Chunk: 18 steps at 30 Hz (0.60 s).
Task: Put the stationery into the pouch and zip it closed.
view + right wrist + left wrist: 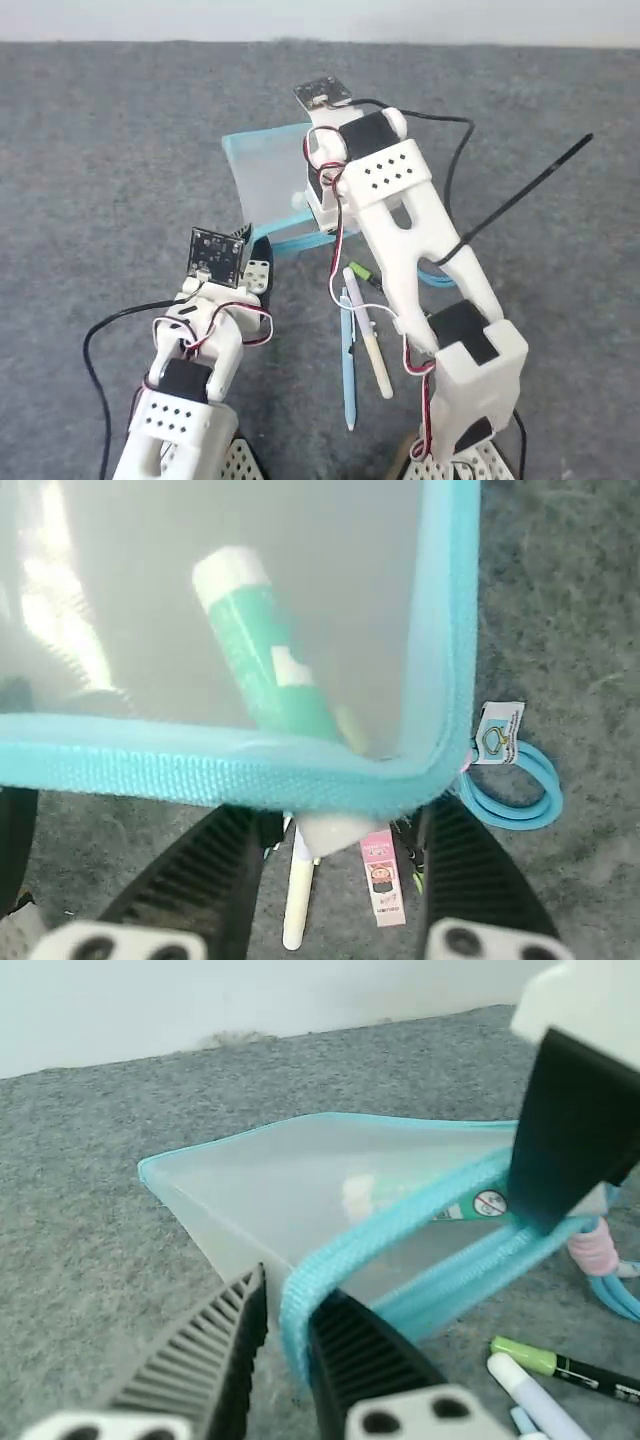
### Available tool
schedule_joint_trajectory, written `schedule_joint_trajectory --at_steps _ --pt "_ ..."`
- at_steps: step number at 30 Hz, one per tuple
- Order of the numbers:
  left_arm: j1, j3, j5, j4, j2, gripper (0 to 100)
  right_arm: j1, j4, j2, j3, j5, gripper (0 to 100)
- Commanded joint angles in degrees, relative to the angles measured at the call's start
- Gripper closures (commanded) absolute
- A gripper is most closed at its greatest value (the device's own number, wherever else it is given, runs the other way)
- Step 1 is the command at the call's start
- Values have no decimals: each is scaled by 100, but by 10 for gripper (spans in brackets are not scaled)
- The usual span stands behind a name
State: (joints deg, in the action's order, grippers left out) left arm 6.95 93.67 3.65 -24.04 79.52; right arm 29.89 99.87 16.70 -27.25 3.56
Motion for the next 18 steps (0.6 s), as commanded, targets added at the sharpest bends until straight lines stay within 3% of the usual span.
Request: schedule_joint_trajectory --at_steps 1,10,18 --pt "53 -101 -62 176 -18 987 -180 154 -664 -325 -202 788" --pt "44 -92 -62 185 -18 987 558 242 -1349 -308 -818 788" --pt "44 -92 -62 185 -18 987 576 207 -2202 -149 -1187 789"
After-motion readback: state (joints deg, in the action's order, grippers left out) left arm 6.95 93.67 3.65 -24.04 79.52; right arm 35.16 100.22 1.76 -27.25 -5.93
